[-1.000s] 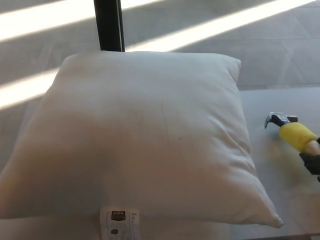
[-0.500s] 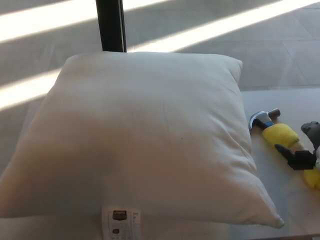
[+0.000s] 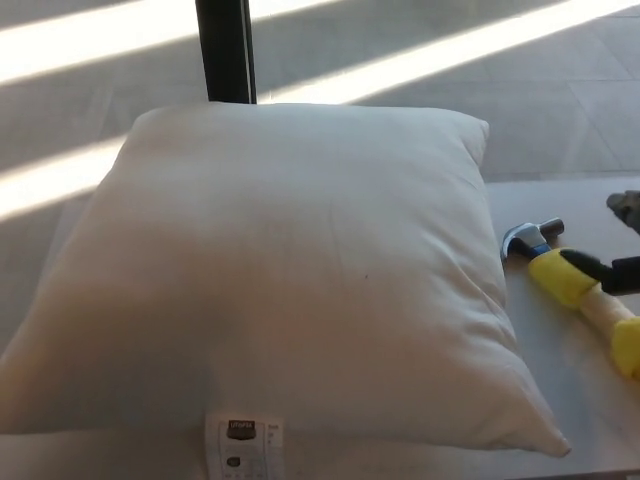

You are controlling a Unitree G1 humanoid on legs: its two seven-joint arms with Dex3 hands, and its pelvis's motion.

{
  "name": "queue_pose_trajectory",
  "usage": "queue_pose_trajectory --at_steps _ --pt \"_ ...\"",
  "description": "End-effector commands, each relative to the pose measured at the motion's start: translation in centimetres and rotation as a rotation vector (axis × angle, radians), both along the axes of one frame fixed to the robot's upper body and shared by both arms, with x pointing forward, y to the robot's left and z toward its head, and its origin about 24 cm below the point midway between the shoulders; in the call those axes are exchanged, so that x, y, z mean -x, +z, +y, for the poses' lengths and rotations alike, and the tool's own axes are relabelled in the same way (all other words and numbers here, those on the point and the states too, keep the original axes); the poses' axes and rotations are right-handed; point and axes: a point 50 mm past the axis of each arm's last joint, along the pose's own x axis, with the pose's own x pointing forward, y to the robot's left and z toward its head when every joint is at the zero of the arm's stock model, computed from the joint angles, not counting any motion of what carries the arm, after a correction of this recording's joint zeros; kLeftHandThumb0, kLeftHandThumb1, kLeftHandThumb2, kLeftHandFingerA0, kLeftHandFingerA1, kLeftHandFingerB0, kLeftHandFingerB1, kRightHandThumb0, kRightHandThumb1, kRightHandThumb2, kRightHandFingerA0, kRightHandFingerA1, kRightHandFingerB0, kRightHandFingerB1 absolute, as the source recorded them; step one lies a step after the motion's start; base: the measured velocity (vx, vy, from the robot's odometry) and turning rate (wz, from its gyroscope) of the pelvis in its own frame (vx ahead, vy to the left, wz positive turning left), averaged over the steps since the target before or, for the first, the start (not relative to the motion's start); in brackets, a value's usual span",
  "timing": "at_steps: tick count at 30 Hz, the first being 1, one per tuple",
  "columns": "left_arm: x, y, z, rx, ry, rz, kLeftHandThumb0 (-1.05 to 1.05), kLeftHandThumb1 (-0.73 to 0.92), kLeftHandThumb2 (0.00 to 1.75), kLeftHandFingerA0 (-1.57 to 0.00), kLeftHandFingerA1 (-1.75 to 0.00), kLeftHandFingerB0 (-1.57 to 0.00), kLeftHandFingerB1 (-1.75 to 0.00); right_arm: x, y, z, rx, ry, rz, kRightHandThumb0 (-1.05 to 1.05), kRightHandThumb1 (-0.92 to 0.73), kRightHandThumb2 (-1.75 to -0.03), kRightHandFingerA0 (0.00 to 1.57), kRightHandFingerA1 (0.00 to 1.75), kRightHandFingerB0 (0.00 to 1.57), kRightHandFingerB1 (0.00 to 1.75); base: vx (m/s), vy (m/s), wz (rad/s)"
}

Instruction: A hammer is kept on the right hand side and a pillow is kept on the left hand side on the desk infront of the robot and the robot uses its right hand to pick up the hammer and makes a downward swinging motion to hit the pillow

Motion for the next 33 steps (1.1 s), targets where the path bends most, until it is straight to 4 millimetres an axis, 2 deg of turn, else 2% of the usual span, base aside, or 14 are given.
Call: queue_pose_trajectory --at_steps 1,5,9,11,13,14,15,16,18,20,22,24,26,33 --pt "0.2 1.0 1.1 -0.019 0.011 -0.021 -0.61 0.67 0.60 -0.79 -0.58 -0.67 -0.48 3.6 6.8 -4.0 -0.065 0.041 -0.212 -1.02 -0.59 -0.96 0.00 0.11 0.00 0.00 0.00 0.000 0.00" --pt "0.2 1.0 1.1 -0.025 0.007 -0.022 -0.63 0.66 0.60 -0.79 -0.59 -0.70 -0.49 7.8 12.0 -8.9 -0.185 -0.061 -0.472 -0.94 -0.55 -0.91 0.00 0.00 0.10 0.21 0.00 0.000 0.00" --pt "0.2 1.1 1.2 -0.026 0.001 -0.021 -0.63 0.67 0.60 -0.78 -0.59 -0.69 -0.49 11.4 13.4 -11.5 -0.302 -0.142 -0.650 -0.87 -0.51 -0.84 0.00 0.00 0.12 0.30 0.00 0.000 0.00" --pt "0.0 1.2 1.3 -0.029 0.004 -0.020 -0.63 0.67 0.60 -0.78 -0.60 -0.68 -0.48 15.7 13.8 -15.0 -0.272 -0.378 -0.771 -0.90 -0.54 -0.86 0.00 0.00 0.15 0.35 0.00 0.000 0.00" --pt "0.0 1.2 1.3 -0.030 0.002 -0.020 -0.63 0.67 0.60 -0.78 -0.60 -0.68 -0.48 15.8 13.8 -15.0 -0.273 -0.379 -0.771 -0.90 -0.54 -0.86 0.00 0.00 0.15 0.35 0.00 0.000 0.00" --pt "0.0 1.3 1.4 -0.030 -0.012 -0.018 -0.63 0.67 0.60 -0.76 -0.59 -0.67 -0.48 18.3 12.9 -17.3 -0.223 -0.533 -0.813 -0.74 -0.50 -0.91 0.00 0.22 0.12 0.42 0.00 0.000 0.00" --pt "-0.1 1.3 1.4 -0.031 0.004 -0.024 -0.62 0.66 0.60 -0.79 -0.60 -0.72 -0.51 20.3 11.5 -19.2 -0.280 -0.646 -0.865 -0.68 -0.66 -0.61 0.06 0.34 0.24 0.30 0.00 0.000 0.00" --pt "-0.2 1.2 1.4 -0.033 0.010 -0.027 -0.62 0.66 0.60 -0.79 -0.60 -0.72 -0.50 21.9 9.8 -20.8 -0.308 -0.755 -0.895 -0.75 -0.53 -0.88 0.04 0.45 0.19 0.44 0.00 0.000 0.00" --pt "-0.1 1.2 1.3 -0.027 0.018 -0.047 -0.62 0.65 0.60 -0.78 -0.61 -0.71 -0.51 23.6 7.4 -21.9 -0.310 -0.853 -0.904 -0.69 -0.52 -0.88 0.11 0.53 0.20 0.46 0.00 0.000 0.00" --pt "0.0 1.1 1.2 -0.021 0.025 -0.055 -0.63 0.65 0.60 -0.79 -0.62 -0.71 -0.51 24.4 6.1 -22.1 -0.342 -0.891 -0.940 -0.63 -0.51 -0.85 0.12 0.55 0.21 0.46 0.00 0.000 0.00" --pt "-0.2 1.1 1.3 -0.030 0.019 -0.038 -0.62 0.66 0.60 -0.77 -0.58 -0.68 -0.49 26.4 0.8 -22.7 -0.352 -1.089 -0.939 -0.62 -0.50 -0.83 0.21 0.56 0.30 0.48 0.00 0.000 0.00" --pt "-0.2 1.1 1.3 -0.029 0.017 -0.040 -0.63 0.66 0.60 -0.78 -0.60 -0.67 -0.48 26.8 -0.4 -22.7 -0.356 -1.128 -0.919 -0.58 -0.52 -0.84 0.19 0.56 0.30 0.49 0.00 0.000 0.00" --pt "-0.4 1.2 1.2 -0.020 0.018 -0.059 -0.64 0.66 0.60 -0.75 -0.58 -0.66 -0.49 27.8 -4.7 -22.3 -0.388 -1.280 -0.846 -0.48 -0.68 -0.60 0.23 0.57 0.39 0.41 0.00 0.000 0.00" --pt "0.4 0.9 1.1 -0.014 0.049 -0.037 -0.64 0.66 0.60 -0.80 -0.61 -0.69 -0.49 29.7 -11.8 -20.3 -0.513 -1.527 -0.600 -0.42 -0.69 -0.60 0.27 0.64 0.34 0.46 0.00 0.000 0.00"
